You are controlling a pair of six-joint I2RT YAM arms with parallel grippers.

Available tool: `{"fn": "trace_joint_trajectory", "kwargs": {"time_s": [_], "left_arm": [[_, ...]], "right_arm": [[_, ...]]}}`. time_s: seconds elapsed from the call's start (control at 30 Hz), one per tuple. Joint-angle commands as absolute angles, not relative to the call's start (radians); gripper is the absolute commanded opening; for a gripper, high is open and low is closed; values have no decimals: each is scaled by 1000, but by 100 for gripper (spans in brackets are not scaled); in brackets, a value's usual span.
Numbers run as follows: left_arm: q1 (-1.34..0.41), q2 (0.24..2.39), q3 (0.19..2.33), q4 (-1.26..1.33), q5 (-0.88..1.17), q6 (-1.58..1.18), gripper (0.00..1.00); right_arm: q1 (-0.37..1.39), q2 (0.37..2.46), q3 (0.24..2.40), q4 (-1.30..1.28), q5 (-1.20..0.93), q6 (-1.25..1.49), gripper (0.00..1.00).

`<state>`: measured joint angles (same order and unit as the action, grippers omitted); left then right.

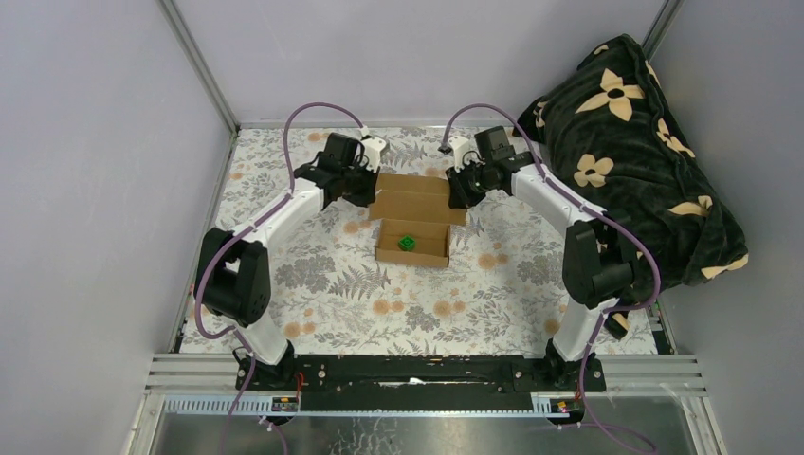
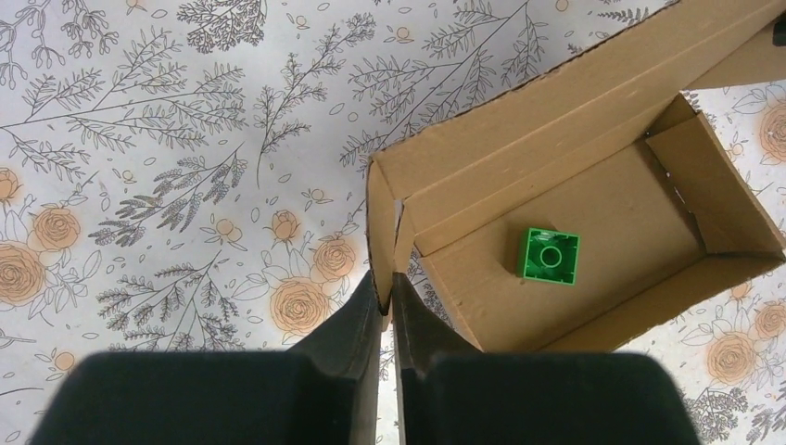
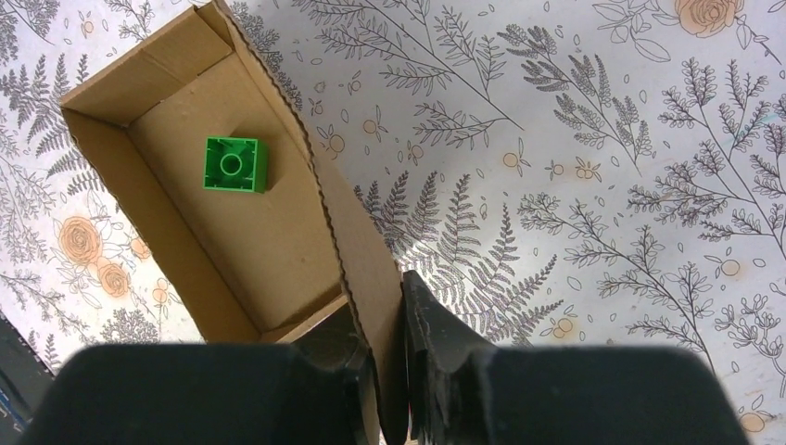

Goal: Fold the paper box
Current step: Close the paper box at the center of the board.

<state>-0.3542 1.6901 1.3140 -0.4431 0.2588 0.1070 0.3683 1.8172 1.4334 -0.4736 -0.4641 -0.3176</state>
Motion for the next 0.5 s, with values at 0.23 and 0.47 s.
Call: {"fn": "trace_joint_trajectory", "kwargs": {"time_s": [0.23,0.47], "left_arm": [[-437,1641,1328,-443,177,55,11],[-481,1604,1283,-425,135,12,10]], "right_arm": [[445,1761,1417,-422,-323,-286,16],[477,1714,1371,-388,-228,-270,15]]}}
